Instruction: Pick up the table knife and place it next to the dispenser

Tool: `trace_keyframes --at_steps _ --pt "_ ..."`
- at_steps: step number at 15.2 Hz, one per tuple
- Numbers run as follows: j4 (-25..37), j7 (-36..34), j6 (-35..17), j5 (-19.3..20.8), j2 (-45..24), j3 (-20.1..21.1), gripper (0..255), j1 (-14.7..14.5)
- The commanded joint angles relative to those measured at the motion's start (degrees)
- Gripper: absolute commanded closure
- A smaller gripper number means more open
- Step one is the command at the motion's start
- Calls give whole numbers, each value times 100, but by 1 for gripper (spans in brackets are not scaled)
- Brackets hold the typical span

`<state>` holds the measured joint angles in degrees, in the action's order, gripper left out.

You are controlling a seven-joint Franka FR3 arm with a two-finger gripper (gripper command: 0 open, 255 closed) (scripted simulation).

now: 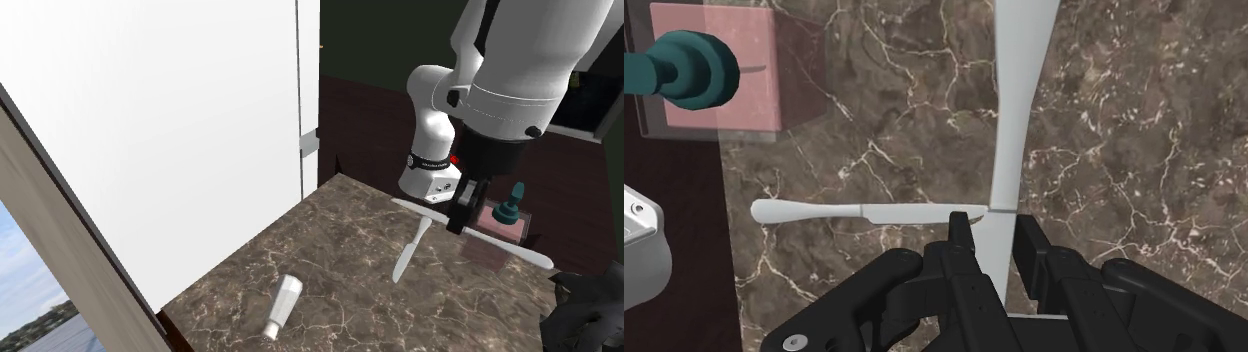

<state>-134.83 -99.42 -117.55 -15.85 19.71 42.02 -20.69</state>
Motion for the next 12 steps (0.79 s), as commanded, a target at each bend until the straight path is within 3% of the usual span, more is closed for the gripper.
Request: trace_keyframes --at_steps 1,12 --pt "-107 -24 -173 7 -67 55 255 5" --pt "-571 -232 -1152 230 -647 373 255 130"
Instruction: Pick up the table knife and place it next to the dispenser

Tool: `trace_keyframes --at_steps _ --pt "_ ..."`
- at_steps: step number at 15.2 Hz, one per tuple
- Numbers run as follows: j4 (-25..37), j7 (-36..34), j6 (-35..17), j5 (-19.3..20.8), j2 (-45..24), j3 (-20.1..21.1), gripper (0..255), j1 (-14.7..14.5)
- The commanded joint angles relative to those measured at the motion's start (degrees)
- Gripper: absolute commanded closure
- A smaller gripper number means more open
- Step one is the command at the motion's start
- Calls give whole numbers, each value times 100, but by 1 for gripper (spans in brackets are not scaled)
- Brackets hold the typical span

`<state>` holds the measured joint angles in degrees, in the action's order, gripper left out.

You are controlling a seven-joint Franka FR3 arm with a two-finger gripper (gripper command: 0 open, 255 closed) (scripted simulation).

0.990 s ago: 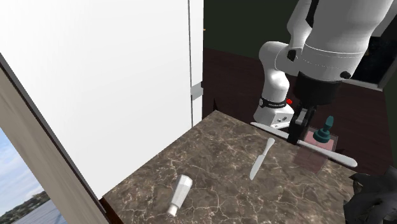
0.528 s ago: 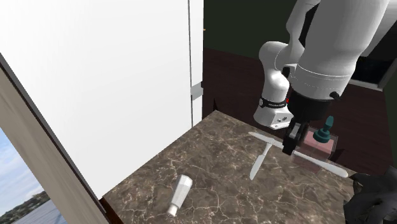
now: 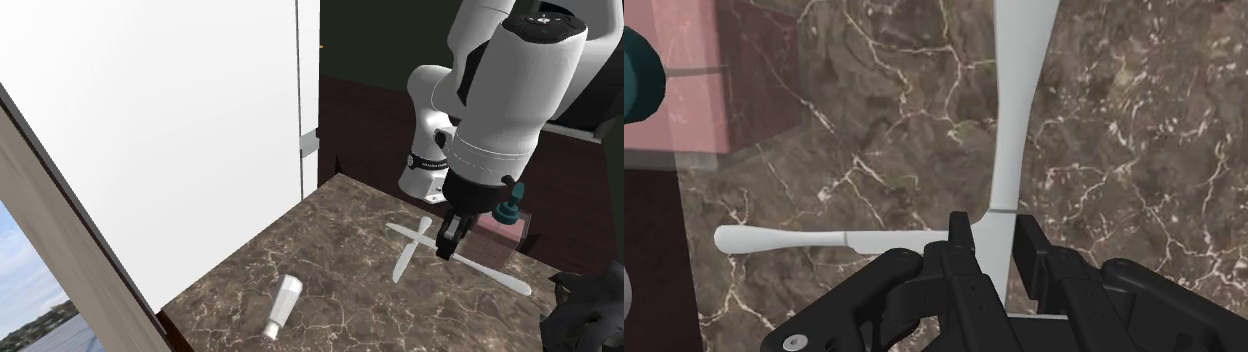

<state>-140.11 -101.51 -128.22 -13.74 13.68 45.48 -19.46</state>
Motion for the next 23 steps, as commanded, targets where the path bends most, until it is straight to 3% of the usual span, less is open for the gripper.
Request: trace_keyframes --at_steps 1,10,21,23 --pt "-78 -53 -177 55 -110 57 255 24" --pt "-341 -469 -1016 602 -828 309 255 207" --pt "-490 -1508 -1953 2050 -1996 227 255 251" --pt "-491 -1534 -1971 2087 -2023 201 255 231"
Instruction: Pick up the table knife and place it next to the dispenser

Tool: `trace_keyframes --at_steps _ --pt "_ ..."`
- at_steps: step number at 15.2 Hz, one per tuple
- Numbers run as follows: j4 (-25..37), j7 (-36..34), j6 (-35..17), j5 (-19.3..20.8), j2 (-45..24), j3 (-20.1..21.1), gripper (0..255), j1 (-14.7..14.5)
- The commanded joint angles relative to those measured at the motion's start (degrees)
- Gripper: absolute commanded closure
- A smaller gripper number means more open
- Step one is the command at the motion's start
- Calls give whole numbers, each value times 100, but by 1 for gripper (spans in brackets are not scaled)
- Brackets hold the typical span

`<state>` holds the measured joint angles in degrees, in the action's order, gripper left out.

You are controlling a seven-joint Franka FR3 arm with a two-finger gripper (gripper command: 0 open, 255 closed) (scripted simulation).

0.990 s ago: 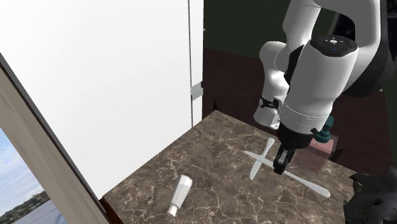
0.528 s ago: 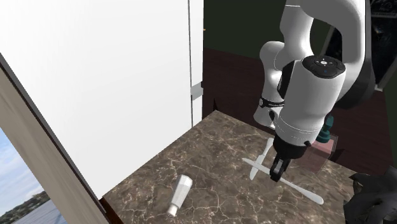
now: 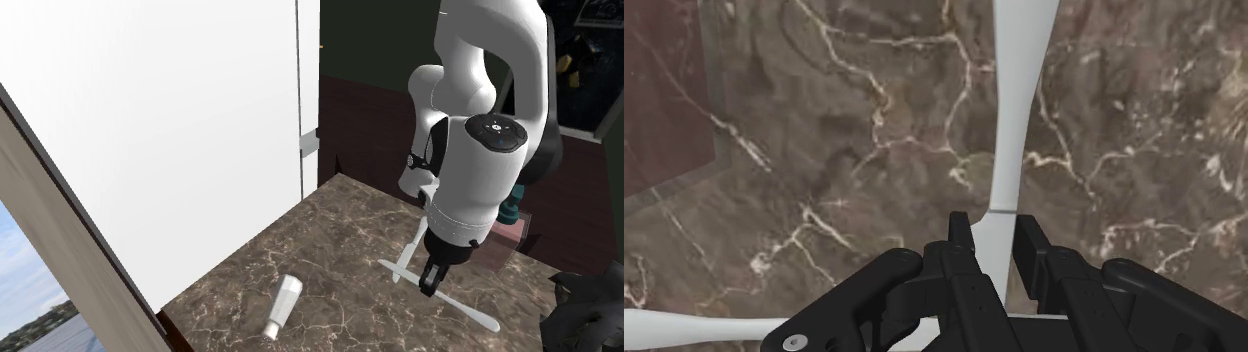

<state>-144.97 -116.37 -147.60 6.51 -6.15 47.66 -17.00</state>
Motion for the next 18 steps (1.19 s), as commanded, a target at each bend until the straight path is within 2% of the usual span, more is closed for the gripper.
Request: trace_keyframes --at_steps 1,6,7,12,14,16,18 --pt "-5 -47 -33 61 -40 -18 255 -15" --pt "-5 -47 -33 61 -40 -18 255 -16" --pt "-5 -48 -33 61 -40 -18 0 -16" --pt "-5 -48 -33 62 -40 -18 0 -16" --pt "42 491 364 -688 503 220 0 136" --pt "127 894 760 -1238 966 247 0 132" --pt "127 891 760 -1234 964 214 0 100"
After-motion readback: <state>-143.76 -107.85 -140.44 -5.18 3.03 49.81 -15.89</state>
